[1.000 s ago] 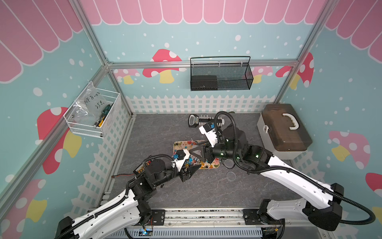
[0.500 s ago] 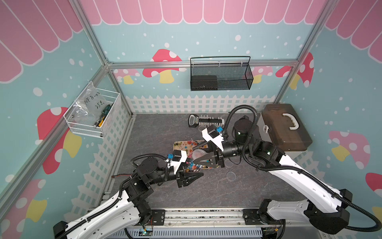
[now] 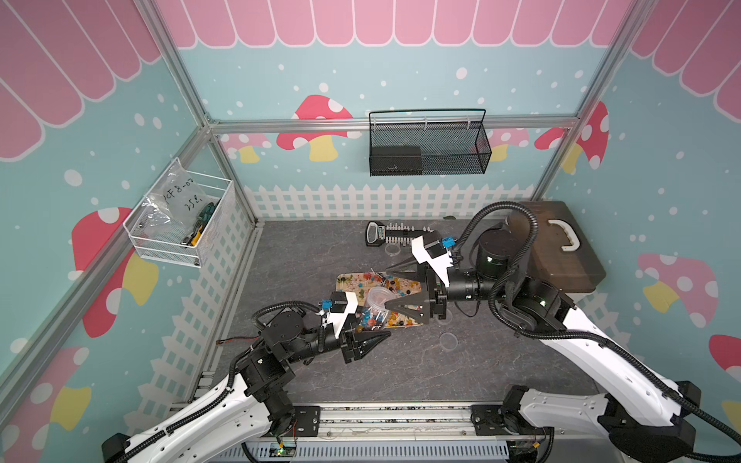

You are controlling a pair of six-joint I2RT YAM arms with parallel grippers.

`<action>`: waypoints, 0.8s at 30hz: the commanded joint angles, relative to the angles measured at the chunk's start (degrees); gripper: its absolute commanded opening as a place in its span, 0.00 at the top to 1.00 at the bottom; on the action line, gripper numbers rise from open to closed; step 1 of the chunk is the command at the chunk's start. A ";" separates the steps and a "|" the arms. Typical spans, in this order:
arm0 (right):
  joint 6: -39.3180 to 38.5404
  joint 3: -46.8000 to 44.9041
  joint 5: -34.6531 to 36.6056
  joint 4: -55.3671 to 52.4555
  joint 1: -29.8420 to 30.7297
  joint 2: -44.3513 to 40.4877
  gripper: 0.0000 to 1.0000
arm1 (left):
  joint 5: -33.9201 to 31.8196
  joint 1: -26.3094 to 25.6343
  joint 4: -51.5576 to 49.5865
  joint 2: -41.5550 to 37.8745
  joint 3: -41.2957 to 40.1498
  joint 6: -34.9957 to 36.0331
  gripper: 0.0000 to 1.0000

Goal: Pour the candies out of the jar
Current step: Unscrew the lid from the jar.

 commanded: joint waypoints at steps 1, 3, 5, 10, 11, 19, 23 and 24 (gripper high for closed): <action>11.47 -1.58 9.70 0.77 -0.02 0.14 0.26 | -4.27 -0.16 0.71 -0.11 -0.27 3.29 0.57; 14.33 -1.03 10.43 -1.00 0.06 1.12 0.28 | -5.51 -0.16 -0.49 0.54 0.06 5.14 0.57; 16.54 -0.27 12.14 -3.20 0.50 2.05 0.28 | -7.49 -0.16 -1.67 1.20 0.47 7.08 0.57; 19.63 -0.83 17.95 -5.76 1.82 3.10 0.28 | -11.04 -0.16 -2.97 2.32 0.51 10.59 0.57; 20.16 -1.23 18.57 -5.78 1.99 3.20 0.27 | -11.60 -0.16 -3.26 2.59 0.47 11.15 0.57; 21.63 -2.60 20.33 -6.74 3.72 5.10 0.27 | -13.11 -0.16 -4.55 3.79 0.50 13.22 0.57; 22.10 -3.57 20.34 -6.39 4.44 5.75 0.27 | -13.13 -0.16 -4.40 3.88 0.37 13.38 0.57; 22.18 -3.66 20.51 -6.62 4.58 5.91 0.27 | -13.12 -0.16 -4.39 4.00 0.36 13.43 0.57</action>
